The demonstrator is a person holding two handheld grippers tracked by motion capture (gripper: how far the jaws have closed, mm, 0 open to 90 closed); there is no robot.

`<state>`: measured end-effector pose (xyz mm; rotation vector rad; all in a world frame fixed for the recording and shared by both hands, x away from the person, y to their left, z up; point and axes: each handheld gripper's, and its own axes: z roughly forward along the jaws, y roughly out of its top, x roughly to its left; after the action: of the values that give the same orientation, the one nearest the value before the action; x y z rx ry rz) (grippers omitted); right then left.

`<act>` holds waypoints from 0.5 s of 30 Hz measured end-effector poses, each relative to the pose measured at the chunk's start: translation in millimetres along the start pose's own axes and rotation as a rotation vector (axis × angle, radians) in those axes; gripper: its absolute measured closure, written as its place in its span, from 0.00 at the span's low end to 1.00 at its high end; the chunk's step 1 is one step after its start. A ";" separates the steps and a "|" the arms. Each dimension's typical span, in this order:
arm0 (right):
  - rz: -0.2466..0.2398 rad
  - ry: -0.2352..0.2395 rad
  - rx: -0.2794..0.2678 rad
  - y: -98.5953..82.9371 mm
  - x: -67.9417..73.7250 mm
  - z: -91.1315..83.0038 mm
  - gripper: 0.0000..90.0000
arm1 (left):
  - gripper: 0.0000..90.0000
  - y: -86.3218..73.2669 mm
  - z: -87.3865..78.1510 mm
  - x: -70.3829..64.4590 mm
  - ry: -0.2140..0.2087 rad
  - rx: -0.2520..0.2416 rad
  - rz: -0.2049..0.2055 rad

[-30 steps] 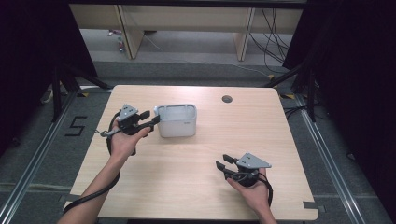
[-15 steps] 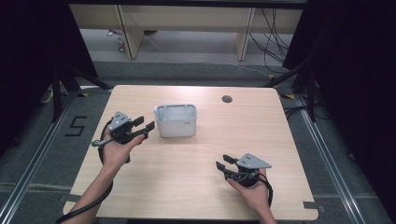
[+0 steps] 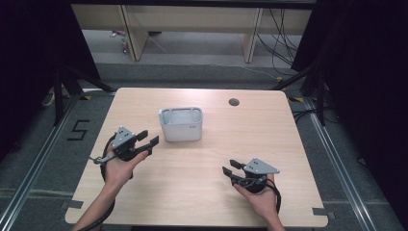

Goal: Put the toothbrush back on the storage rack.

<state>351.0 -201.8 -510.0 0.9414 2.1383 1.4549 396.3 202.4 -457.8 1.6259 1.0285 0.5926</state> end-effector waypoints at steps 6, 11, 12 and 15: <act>0.008 0.009 -0.005 -0.5 0.7 0.8 0.63 | 0.50 -7.7 -5.1 -1.0 0.003 0.005 0.009; 0.007 0.010 -0.007 -0.5 0.7 1.1 0.63 | 0.50 -12.9 -8.5 -2.1 0.005 0.005 0.013; -0.012 -0.002 -0.017 -0.5 -0.3 1.0 0.63 | 0.49 -14.5 -9.5 -2.2 0.005 0.005 0.016; 0.027 -0.002 0.003 -0.7 2.3 -0.7 0.63 | 0.49 -20.3 -12.1 -2.1 0.003 0.005 0.021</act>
<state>348.7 -200.8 -510.2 0.9760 2.1346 1.4634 379.0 208.0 -473.0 1.6421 1.0172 0.6076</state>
